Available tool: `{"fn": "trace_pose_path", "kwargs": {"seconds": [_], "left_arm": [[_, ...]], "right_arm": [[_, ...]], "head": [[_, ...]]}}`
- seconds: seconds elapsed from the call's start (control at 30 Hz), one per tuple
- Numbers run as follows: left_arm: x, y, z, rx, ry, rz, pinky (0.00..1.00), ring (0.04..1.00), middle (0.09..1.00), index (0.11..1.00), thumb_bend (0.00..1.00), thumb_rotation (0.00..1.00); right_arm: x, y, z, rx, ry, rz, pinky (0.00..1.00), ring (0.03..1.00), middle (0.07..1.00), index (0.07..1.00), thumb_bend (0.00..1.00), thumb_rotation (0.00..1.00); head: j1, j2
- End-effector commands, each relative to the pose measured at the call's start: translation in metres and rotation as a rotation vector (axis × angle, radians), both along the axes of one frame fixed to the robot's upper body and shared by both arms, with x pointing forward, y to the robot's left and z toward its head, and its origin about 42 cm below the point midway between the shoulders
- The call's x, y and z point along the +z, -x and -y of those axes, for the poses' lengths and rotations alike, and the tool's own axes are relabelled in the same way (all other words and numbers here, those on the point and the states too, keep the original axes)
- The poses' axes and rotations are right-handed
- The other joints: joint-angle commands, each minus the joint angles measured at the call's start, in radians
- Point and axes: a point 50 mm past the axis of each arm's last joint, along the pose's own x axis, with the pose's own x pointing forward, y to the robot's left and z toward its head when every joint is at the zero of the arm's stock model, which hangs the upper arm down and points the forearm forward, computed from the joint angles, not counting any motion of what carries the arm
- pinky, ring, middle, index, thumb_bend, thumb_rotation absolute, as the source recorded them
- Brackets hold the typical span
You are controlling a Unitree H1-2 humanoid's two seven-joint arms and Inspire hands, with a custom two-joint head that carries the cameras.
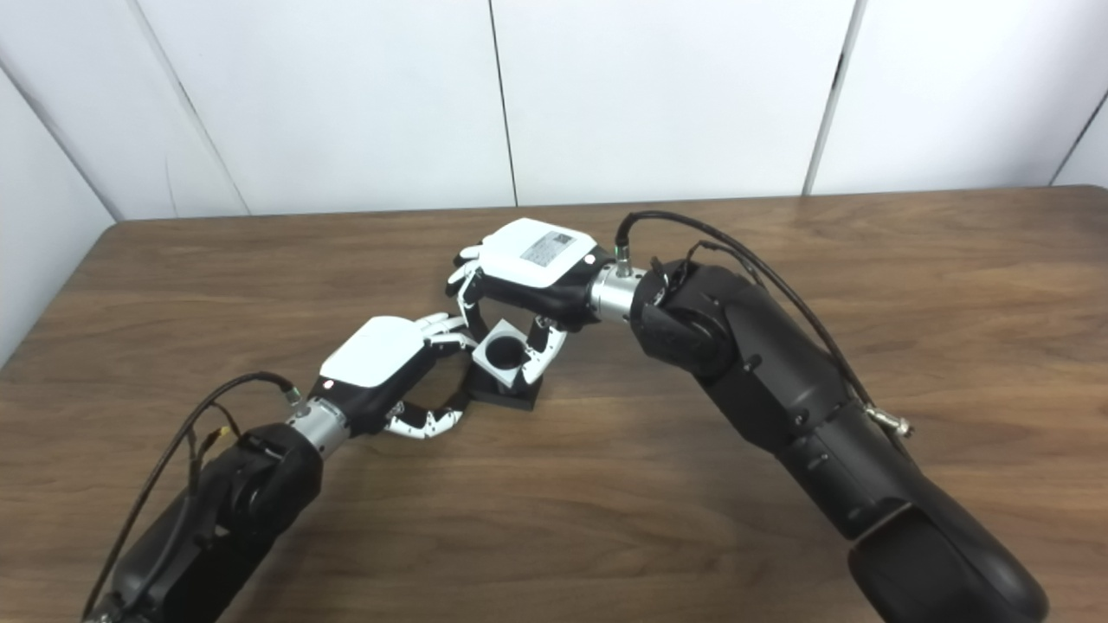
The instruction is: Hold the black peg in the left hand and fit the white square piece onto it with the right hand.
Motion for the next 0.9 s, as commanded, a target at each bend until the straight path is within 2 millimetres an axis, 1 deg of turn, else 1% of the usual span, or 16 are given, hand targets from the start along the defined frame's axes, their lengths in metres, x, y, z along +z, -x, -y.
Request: {"fn": "trace_pose_path", "kwargs": {"seconds": [0.0, 0.23, 0.43, 0.63, 0.7, 0.87], "left_arm": [[-0.028, 0.015, -0.005, -0.004, -0.084, -0.143, 0.81, 0.932, 0.925, 0.712, 0.75, 0.29], [-0.028, 0.015, -0.006, -0.005, -0.083, -0.141, 0.81, 0.931, 0.923, 0.709, 0.75, 0.29], [-0.027, 0.014, -0.004, -0.002, -0.087, -0.140, 0.81, 0.927, 0.922, 0.711, 0.76, 0.28], [-0.028, 0.016, -0.002, 0.001, -0.080, -0.140, 0.81, 0.926, 0.925, 0.710, 0.76, 0.27], [-0.028, 0.016, -0.002, 0.001, -0.078, -0.136, 0.81, 0.925, 0.923, 0.710, 0.76, 0.28], [-0.030, 0.015, 0.002, 0.016, -0.045, -0.110, 0.77, 0.899, 0.902, 0.696, 0.77, 0.27]], "right_arm": [[0.029, -0.010, -0.005, 0.016, -0.023, 0.084, 0.92, 0.929, 0.837, 0.481, 0.52, 0.14], [0.031, -0.015, 0.000, -0.003, -0.019, 0.089, 0.94, 0.927, 0.833, 0.482, 0.52, 0.14], [0.025, -0.017, 0.001, -0.018, -0.015, 0.074, 0.94, 0.918, 0.828, 0.482, 0.52, 0.14], [-0.002, -0.020, 0.001, -0.039, 0.014, 0.023, 0.91, 0.910, 0.820, 0.481, 0.52, 0.14], [-0.012, -0.021, 0.003, -0.057, 0.027, -0.001, 0.92, 0.912, 0.823, 0.482, 0.52, 0.14], [-0.027, -0.022, 0.010, -0.083, 0.024, -0.026, 0.92, 0.914, 0.826, 0.482, 0.52, 0.14]], "head": [[0.000, 0.001], [0.001, 0.004], [0.004, 0.007], [0.009, 0.009], [0.014, 0.009], [0.013, 0.011]]}}
